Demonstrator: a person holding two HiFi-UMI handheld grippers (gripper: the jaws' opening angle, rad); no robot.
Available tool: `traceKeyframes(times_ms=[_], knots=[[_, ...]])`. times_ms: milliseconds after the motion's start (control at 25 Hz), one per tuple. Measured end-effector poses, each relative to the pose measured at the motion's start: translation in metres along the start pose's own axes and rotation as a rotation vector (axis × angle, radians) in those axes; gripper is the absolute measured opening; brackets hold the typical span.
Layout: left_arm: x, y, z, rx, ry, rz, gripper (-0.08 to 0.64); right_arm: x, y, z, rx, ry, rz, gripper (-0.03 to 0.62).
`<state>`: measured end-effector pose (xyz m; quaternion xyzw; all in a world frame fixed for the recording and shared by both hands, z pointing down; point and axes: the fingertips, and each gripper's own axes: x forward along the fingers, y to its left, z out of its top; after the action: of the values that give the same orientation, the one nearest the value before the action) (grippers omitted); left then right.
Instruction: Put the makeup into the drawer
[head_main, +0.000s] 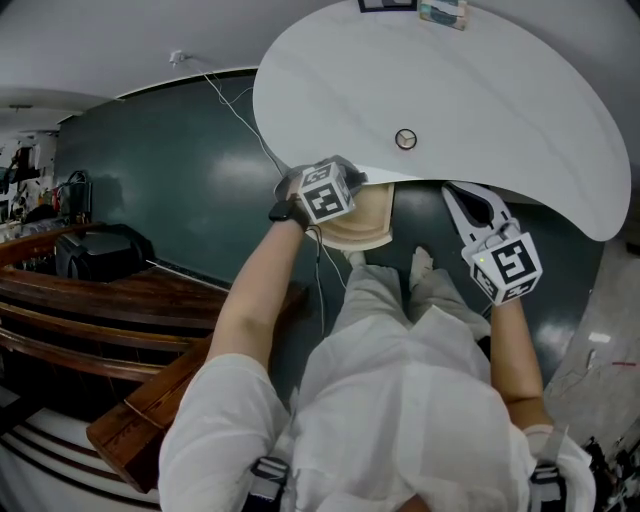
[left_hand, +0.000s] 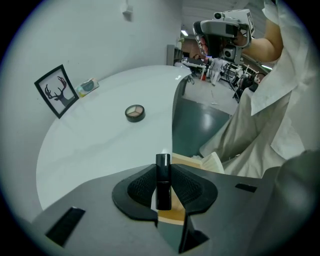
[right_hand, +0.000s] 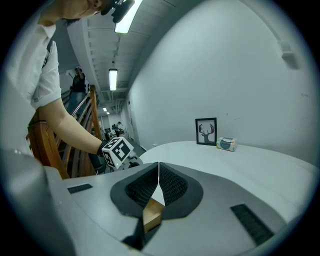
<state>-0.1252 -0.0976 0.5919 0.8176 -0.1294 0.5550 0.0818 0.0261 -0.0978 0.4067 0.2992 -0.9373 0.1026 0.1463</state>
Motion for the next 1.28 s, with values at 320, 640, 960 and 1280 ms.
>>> traceKeyframes(times_ms=[320,640,960,1280], knots=[[0.010,-0.020,-0.012,-0.048,-0.023,-0.014,0.098,0.001,0.006,-0.008,-0.002,0.018,0.015,0.011],[0.018,-0.039,-0.015,-0.031,-0.029,-0.054,0.098,0.002,0.012,-0.012,-0.008,0.032,0.029,0.011],[0.049,-0.057,-0.034,-0.059,-0.004,-0.105,0.098,0.000,0.014,-0.023,-0.012,0.057,0.024,0.011],[0.087,-0.064,-0.053,-0.071,0.025,-0.091,0.098,0.004,0.010,-0.036,-0.001,0.085,0.020,0.011]])
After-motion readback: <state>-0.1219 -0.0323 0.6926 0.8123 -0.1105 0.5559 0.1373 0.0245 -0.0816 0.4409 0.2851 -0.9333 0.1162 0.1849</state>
